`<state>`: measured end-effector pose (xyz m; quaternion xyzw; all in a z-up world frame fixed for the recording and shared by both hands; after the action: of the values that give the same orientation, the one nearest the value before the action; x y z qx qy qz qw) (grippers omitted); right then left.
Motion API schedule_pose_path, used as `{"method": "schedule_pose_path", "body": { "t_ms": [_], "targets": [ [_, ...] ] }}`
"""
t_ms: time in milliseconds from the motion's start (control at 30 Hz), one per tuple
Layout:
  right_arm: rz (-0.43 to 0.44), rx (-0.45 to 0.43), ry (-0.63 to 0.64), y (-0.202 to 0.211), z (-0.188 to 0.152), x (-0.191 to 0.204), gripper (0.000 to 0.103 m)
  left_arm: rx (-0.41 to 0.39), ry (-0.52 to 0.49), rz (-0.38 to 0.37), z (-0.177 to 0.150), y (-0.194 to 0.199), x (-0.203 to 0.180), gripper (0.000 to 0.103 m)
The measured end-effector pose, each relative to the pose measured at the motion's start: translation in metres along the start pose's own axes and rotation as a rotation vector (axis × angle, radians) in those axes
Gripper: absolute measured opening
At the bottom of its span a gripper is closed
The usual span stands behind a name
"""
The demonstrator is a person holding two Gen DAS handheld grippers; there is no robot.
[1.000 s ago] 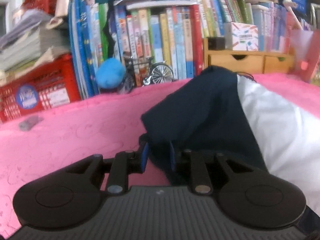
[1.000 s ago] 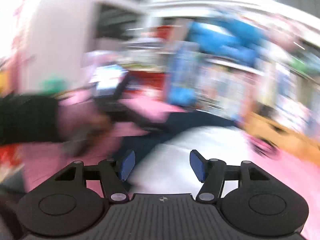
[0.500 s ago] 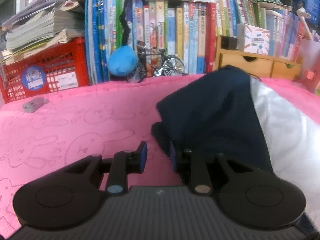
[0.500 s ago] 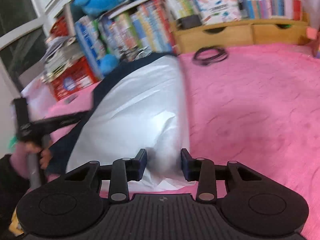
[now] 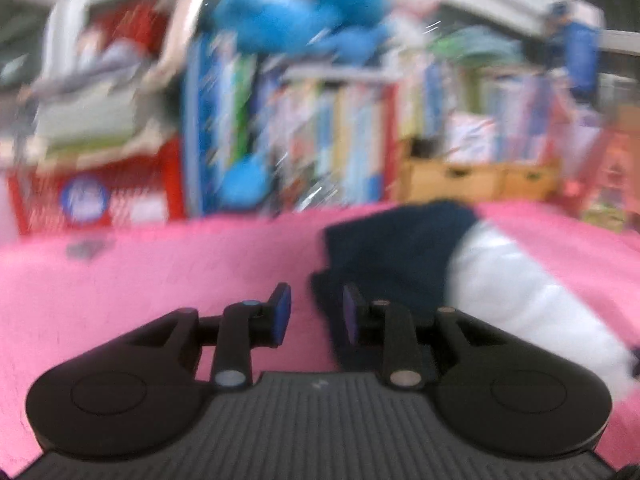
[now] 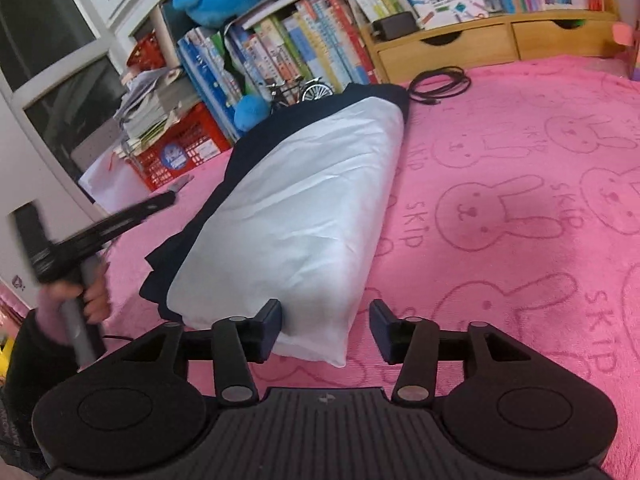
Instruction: Fold clothes
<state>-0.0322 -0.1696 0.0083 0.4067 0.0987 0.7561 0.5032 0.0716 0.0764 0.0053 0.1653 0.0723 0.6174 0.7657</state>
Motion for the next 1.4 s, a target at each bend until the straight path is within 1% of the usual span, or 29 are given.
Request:
{"method": "schedule_pose_path", "body": {
  "t_ms": [67, 100, 200, 233, 300, 333, 367, 433, 467, 533, 633, 733, 767, 800, 867, 933, 1033, 1100, 1167, 1200, 1233, 1300, 1400],
  "targets": [
    [-0.023, 0.006, 0.052, 0.000, -0.003, 0.003, 0.057, -0.042, -0.089, -0.073, -0.003, 0.020, -0.020, 0.034],
    [-0.035, 0.009, 0.077, 0.000, -0.005, 0.004, 0.059, -0.050, -0.129, -0.109, -0.006, 0.028, -0.029, 0.034],
    [-0.019, 0.043, 0.212, -0.004, -0.017, 0.020, 0.062, -0.038, -0.214, -0.194, -0.021, 0.041, -0.052, 0.036],
    [-0.014, 0.055, 0.257, -0.006, -0.021, 0.025, 0.065, -0.028, -0.228, -0.219, -0.025, 0.044, -0.058, 0.036],
    [-0.037, 0.041, 0.335, -0.013, -0.030, 0.033, 0.067, -0.014, -0.244, -0.276, -0.033, 0.051, -0.068, 0.039],
    [-0.056, 0.034, 0.345, -0.016, -0.031, 0.034, 0.066, -0.016, -0.260, -0.296, -0.036, 0.055, -0.075, 0.043],
    [-0.069, 0.024, 0.335, -0.020, -0.031, 0.032, 0.065, -0.027, -0.286, -0.303, -0.038, 0.058, -0.083, 0.044],
    [-0.087, -0.001, 0.302, -0.026, -0.030, 0.028, 0.063, -0.060, -0.342, -0.294, -0.042, 0.061, -0.097, 0.046],
    [-0.095, -0.015, 0.284, -0.028, -0.030, 0.025, 0.059, -0.068, -0.360, -0.290, -0.044, 0.061, -0.103, 0.046],
    [-0.108, -0.041, 0.256, -0.030, -0.030, 0.021, 0.056, -0.073, -0.395, -0.279, -0.049, 0.060, -0.112, 0.046],
    [-0.134, -0.068, 0.267, -0.029, -0.033, 0.019, 0.055, -0.086, -0.459, -0.276, -0.059, 0.060, -0.125, 0.047],
    [-0.160, -0.084, 0.287, -0.029, -0.036, 0.019, 0.055, -0.094, -0.484, -0.276, -0.065, 0.062, -0.134, 0.051],
    [-0.164, -0.087, 0.289, -0.029, -0.036, 0.019, 0.055, -0.095, -0.496, -0.255, -0.068, 0.061, -0.136, 0.055],
    [-0.167, -0.087, 0.291, -0.029, -0.037, 0.019, 0.055, -0.095, -0.509, -0.226, -0.070, 0.059, -0.138, 0.056],
    [-0.176, -0.087, 0.299, -0.029, -0.039, 0.017, 0.055, -0.089, -0.535, -0.160, -0.076, 0.054, -0.139, 0.056],
    [-0.188, -0.082, 0.310, -0.027, -0.041, 0.016, 0.055, -0.057, -0.538, -0.103, -0.081, 0.047, -0.129, 0.056],
    [-0.245, -0.067, 0.342, -0.023, -0.043, 0.010, 0.056, -0.011, -0.524, -0.023, -0.089, 0.045, -0.101, 0.057],
    [-0.266, -0.055, 0.337, -0.017, -0.043, 0.000, 0.057, 0.006, -0.510, 0.034, -0.092, 0.047, -0.080, 0.058],
    [-0.255, -0.045, 0.305, -0.006, -0.041, -0.013, 0.060, 0.049, -0.488, 0.090, -0.093, 0.050, -0.060, 0.058],
    [-0.234, -0.048, 0.282, -0.001, -0.040, -0.018, 0.060, 0.072, -0.466, 0.100, -0.092, 0.052, -0.050, 0.058],
    [-0.214, -0.058, 0.256, 0.005, -0.037, -0.023, 0.060, 0.094, -0.443, 0.102, -0.090, 0.054, -0.040, 0.059],
    [-0.192, -0.101, 0.207, 0.015, -0.026, -0.033, 0.063, 0.135, -0.377, 0.072, -0.081, 0.058, -0.020, 0.059],
    [-0.162, -0.165, 0.129, 0.019, -0.001, -0.052, 0.066, 0.143, -0.259, 0.031, -0.054, 0.058, 0.005, 0.059]
  ]
}}
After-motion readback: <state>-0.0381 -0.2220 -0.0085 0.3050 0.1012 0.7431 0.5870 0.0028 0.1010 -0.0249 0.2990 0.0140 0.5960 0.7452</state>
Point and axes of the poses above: each gripper's, at about its wrist camera, not at the fingertips, and y roughly against the way its jaws point, x to its left, z to its top, the point moved 4 cm from there along -y, roughly the way its jaws point, and after that the axes turned 9 degrees about z, right-handed, at the moved point
